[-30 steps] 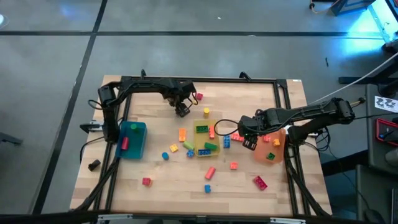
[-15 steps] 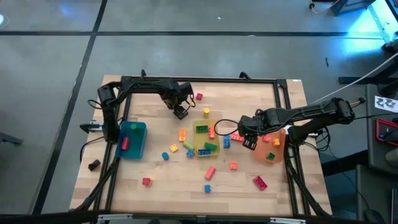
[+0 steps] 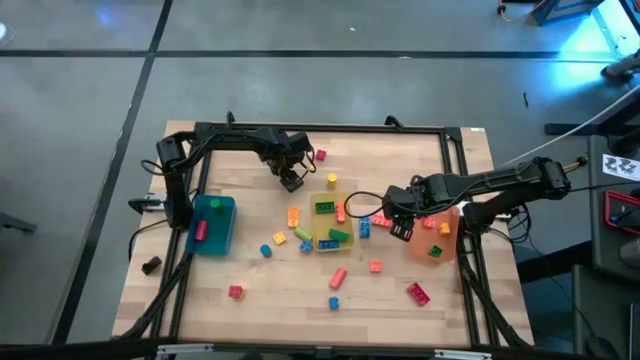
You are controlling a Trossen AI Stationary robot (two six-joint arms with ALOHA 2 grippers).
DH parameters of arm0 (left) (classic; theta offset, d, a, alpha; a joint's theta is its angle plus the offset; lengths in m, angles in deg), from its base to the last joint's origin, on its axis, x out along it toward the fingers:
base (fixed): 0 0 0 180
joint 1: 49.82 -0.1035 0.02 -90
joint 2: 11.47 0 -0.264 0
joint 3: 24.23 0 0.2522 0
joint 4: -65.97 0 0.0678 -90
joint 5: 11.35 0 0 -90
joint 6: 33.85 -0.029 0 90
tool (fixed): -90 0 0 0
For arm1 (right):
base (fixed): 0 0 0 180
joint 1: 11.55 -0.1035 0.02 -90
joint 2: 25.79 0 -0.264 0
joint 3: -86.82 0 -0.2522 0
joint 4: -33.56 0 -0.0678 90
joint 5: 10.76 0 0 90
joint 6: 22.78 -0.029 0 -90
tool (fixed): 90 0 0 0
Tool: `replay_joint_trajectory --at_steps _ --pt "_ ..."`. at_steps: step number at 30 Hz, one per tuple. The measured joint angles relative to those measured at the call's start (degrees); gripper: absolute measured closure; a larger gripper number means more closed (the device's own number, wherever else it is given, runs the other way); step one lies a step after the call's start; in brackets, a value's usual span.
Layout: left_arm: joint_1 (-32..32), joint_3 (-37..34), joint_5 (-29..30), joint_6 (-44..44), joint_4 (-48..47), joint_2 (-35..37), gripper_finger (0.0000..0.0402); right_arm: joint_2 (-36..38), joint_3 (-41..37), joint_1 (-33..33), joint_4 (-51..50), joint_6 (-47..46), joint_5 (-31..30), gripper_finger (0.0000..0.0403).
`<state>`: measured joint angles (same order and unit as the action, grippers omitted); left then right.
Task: Sort blocks by size
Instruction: Put the green 4 stud game piece into the orange bin
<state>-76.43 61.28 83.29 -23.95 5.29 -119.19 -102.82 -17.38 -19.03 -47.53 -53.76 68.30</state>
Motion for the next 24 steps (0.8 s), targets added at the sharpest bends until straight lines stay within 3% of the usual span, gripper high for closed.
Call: replay_joint_trajectory --at_steps 11,17,24 --pt "-0.03 0.22 -0.23 -0.87 0.5 -0.09 0.027 0.0 0.0 0.0 0.0 -0.02 0.0 0.0175" --pt "-0.15 -0.09 -5.4 -2.78 0.68 -0.09 0.0309 0.0 0.0 -0.01 0.0 -0.02 0.0 0.0175" --pt "-0.11 -0.09 -6.13 -2.89 1.25 -0.11 0.0372 0.0 0.0 0.0 -0.01 -0.02 0.0 0.0175"
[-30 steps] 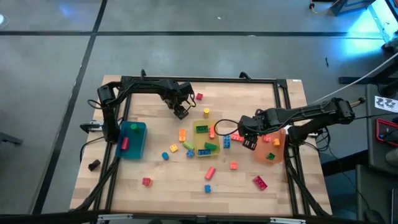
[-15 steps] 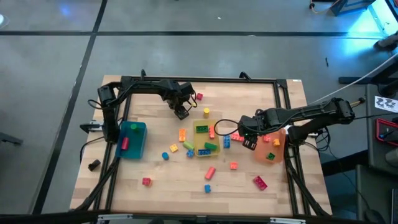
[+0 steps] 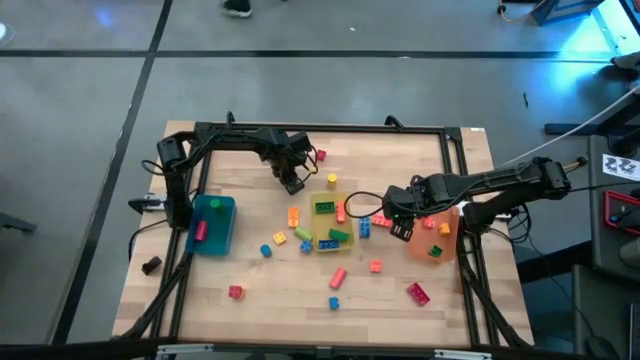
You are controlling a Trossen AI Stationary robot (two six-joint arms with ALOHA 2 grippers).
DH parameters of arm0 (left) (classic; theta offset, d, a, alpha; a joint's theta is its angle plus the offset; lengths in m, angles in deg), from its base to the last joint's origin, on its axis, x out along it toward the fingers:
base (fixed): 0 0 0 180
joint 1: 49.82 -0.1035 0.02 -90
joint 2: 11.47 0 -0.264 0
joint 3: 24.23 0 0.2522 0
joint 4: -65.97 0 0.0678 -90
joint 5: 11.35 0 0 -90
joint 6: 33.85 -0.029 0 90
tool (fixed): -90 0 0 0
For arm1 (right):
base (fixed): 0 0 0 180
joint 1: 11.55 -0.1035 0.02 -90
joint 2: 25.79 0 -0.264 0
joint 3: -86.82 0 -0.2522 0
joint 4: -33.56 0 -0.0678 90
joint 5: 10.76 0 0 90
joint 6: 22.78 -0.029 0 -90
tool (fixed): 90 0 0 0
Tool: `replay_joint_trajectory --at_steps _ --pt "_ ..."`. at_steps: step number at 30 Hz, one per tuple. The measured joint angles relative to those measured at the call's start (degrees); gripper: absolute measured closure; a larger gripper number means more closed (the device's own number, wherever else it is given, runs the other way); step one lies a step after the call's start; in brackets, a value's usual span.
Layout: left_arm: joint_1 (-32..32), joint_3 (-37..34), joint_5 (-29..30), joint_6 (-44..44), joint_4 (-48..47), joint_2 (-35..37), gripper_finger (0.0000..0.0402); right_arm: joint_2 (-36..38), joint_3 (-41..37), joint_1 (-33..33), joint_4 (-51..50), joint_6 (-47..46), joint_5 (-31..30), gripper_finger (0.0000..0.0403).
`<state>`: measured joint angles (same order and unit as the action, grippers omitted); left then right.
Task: Sort blocks by size
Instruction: Put the green 4 stud game piece into the orange bin
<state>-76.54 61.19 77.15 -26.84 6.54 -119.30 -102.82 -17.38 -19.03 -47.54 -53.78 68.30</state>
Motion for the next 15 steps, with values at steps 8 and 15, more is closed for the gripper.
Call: replay_joint_trajectory --at_steps 8,15 --pt "-0.02 -0.11 0.07 -1.03 0.41 -0.07 0.0399 0.0 0.0 -0.02 -0.01 0.0 0.0 0.0175" --pt "-0.02 -0.09 0.11 -1.44 0.62 -0.07 0.04 0.0 0.0 0.0 0.01 0.0 0.0 0.0175"
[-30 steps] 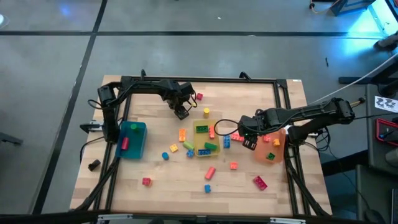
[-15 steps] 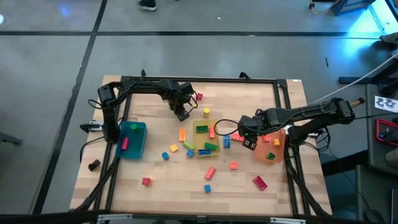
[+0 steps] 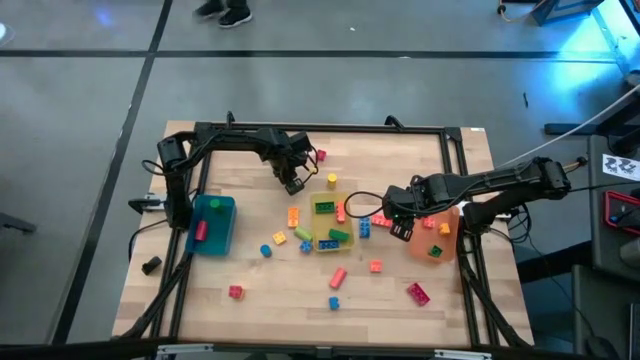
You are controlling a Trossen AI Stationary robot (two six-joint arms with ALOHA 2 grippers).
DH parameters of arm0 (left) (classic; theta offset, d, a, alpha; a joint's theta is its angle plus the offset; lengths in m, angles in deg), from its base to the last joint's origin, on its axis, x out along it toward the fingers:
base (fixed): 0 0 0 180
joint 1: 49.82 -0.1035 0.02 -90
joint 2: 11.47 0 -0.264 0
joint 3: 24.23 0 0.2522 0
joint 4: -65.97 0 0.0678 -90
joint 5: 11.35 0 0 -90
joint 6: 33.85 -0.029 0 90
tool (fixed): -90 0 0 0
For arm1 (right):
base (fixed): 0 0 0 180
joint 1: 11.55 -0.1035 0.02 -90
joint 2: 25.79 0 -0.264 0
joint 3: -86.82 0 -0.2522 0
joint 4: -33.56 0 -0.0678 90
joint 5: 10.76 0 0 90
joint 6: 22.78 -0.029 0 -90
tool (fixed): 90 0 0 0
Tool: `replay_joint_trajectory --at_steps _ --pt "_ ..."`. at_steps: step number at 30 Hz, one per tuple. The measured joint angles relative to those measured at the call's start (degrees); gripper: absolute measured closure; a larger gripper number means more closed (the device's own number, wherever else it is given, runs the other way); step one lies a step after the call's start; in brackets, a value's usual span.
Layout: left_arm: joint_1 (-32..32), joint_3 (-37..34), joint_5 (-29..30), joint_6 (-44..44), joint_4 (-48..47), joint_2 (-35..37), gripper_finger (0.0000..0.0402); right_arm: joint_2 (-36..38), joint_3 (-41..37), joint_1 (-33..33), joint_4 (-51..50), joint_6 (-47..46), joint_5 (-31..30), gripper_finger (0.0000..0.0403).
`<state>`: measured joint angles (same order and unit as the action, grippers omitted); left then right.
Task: Sort blocks by size
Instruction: Put the green 4 stud game piece into the orange bin
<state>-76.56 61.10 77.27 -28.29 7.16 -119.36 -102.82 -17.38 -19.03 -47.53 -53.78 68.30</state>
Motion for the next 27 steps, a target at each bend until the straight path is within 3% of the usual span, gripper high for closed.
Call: replay_joint_trajectory --at_steps 19,27 --pt "-0.15 1.25 -0.13 -3.02 0.64 0.47 0.04 0.0 0.0 -0.02 0.0 0.0 0.0 0.0175" --pt "-1.25 3.62 -8.14 -3.46 0.95 2.66 0.0401 0.0 0.0 -0.04 -0.08 4.58 -0.07 0.0175"
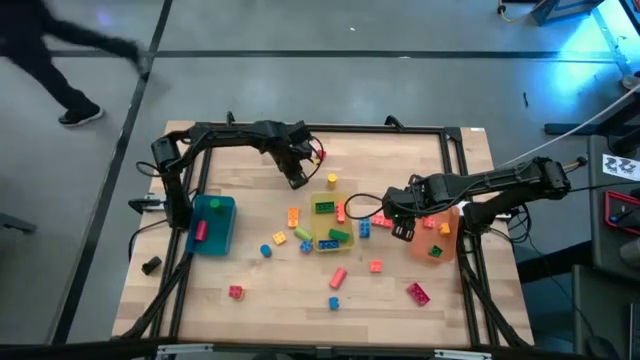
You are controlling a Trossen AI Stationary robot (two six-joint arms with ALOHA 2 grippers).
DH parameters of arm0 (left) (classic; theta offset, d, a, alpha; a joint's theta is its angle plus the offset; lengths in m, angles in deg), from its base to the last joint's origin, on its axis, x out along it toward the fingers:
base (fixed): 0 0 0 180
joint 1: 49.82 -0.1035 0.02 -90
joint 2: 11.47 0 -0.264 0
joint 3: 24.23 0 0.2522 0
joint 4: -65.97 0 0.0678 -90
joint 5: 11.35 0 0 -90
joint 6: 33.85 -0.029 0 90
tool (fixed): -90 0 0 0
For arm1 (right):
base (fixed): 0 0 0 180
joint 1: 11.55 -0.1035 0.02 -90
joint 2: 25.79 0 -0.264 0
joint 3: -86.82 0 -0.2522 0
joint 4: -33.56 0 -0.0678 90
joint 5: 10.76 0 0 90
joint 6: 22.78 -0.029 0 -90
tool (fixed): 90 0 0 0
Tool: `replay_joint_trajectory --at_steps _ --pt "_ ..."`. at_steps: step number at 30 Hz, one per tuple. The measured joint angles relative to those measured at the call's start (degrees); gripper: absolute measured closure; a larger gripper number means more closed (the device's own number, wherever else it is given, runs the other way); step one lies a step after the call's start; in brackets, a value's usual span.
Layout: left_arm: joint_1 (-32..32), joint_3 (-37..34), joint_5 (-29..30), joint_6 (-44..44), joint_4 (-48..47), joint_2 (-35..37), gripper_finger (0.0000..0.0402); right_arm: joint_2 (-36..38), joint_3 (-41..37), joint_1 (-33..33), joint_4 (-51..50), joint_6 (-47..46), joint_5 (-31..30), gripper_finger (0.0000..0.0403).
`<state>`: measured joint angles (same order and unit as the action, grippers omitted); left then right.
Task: Sort blocks by size
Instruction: Put the green 4 stud game piece into the orange bin
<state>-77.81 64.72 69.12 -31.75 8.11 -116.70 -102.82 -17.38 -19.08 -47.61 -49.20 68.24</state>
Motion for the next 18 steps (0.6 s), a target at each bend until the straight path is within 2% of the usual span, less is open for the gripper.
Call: replay_joint_trajectory --at_steps 6,12,15,18 --pt "-0.61 3.64 -7.4 -1.06 1.05 0.29 0.0401 0.02 0.0 -0.02 -1.2 3.09 -0.75 0.0175" --pt "0.43 4.31 -18.91 -0.54 9.49 0.36 0.0401 0.02 0.0 -0.02 0.03 4.03 -7.57 0.0175" --pt "1.39 4.34 -22.08 0.4 12.81 0.36 0.0401 0.02 0.0 -0.02 4.73 10.09 -11.37 0.0175" --pt "2.35 4.34 -23.72 1.81 14.63 0.36 0.0401 0.02 0.0 -0.02 12.87 20.25 -16.86 0.0175"
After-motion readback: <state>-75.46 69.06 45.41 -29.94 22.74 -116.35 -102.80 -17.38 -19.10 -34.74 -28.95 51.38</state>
